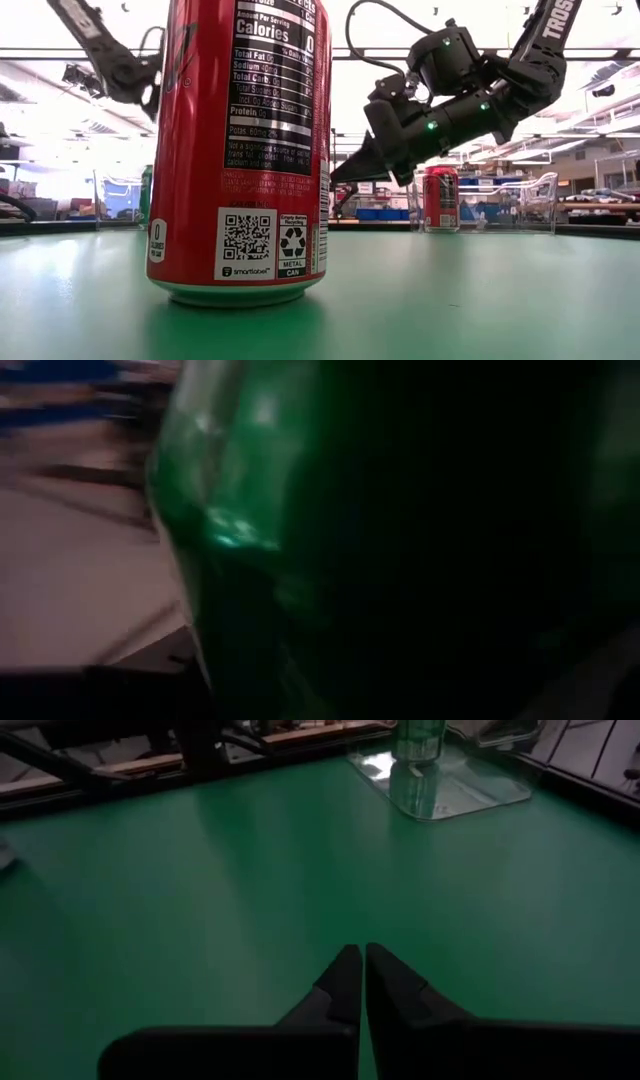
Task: Sort soda cans
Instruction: Put the green soda can into the top left transparent bin
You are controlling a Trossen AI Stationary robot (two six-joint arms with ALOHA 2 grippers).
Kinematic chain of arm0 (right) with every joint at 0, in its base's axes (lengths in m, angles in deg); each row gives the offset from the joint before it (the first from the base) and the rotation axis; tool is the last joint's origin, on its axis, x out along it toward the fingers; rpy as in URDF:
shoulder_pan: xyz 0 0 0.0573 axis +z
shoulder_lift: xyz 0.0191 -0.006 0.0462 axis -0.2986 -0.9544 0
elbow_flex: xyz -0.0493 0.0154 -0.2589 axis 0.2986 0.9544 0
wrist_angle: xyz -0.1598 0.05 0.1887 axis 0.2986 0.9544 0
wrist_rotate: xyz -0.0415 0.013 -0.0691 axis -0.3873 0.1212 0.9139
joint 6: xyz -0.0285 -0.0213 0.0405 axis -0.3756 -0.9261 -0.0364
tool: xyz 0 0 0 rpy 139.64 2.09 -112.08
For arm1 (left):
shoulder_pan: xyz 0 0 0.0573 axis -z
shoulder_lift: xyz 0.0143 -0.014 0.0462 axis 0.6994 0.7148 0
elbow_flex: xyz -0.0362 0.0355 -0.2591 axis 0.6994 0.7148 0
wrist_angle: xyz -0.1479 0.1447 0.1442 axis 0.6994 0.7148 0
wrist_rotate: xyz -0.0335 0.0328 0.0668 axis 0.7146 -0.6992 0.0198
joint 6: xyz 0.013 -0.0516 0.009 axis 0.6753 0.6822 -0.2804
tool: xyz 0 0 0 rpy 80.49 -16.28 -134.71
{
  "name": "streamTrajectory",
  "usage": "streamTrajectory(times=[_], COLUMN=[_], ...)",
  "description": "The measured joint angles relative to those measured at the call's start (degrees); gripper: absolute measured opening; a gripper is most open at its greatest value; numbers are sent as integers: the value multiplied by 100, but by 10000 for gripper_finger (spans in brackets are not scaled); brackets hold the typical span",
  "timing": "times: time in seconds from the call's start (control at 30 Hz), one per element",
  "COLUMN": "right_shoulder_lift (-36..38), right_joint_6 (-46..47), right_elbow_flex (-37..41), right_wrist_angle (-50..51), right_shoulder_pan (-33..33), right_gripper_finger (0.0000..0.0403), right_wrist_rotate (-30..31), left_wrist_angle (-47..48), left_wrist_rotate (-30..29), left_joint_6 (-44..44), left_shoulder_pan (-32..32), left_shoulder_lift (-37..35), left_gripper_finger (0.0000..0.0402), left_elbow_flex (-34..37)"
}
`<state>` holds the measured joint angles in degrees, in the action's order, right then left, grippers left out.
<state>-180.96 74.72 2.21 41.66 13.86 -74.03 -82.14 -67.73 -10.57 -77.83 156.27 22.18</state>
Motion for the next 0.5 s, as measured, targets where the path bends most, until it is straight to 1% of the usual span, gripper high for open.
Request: streamTrajectory(times=[0.13,0.23,0.27,0.37,0.5], right_shoulder_lift=[0,0,0,0,0], right_joint_6=[0,0,0,0,2], right_elbow_flex=[0,0,0,0,0], right_wrist_angle=[2,2,4,-2,-2], right_shoulder_pan=[0,0,0,0,-28], right_gripper_finger=[7,7,7,7,7], right_wrist_rotate=[-1,0,-1,-1,0], left_wrist_angle=[535,762,764,646,142], left_wrist_rotate=[-1469,-2364,-2561,-2733,-3130], left_joint_6=[-160,-78,35,454,808], left_shoulder_pan=[-155,-271,-303,-384,-408], left_shoulder_lift=[-598,-750,-757,-708,-545], left_gripper_finger=[294,294,294,294,294], left_elbow_flex=[89,239,319,569,952])
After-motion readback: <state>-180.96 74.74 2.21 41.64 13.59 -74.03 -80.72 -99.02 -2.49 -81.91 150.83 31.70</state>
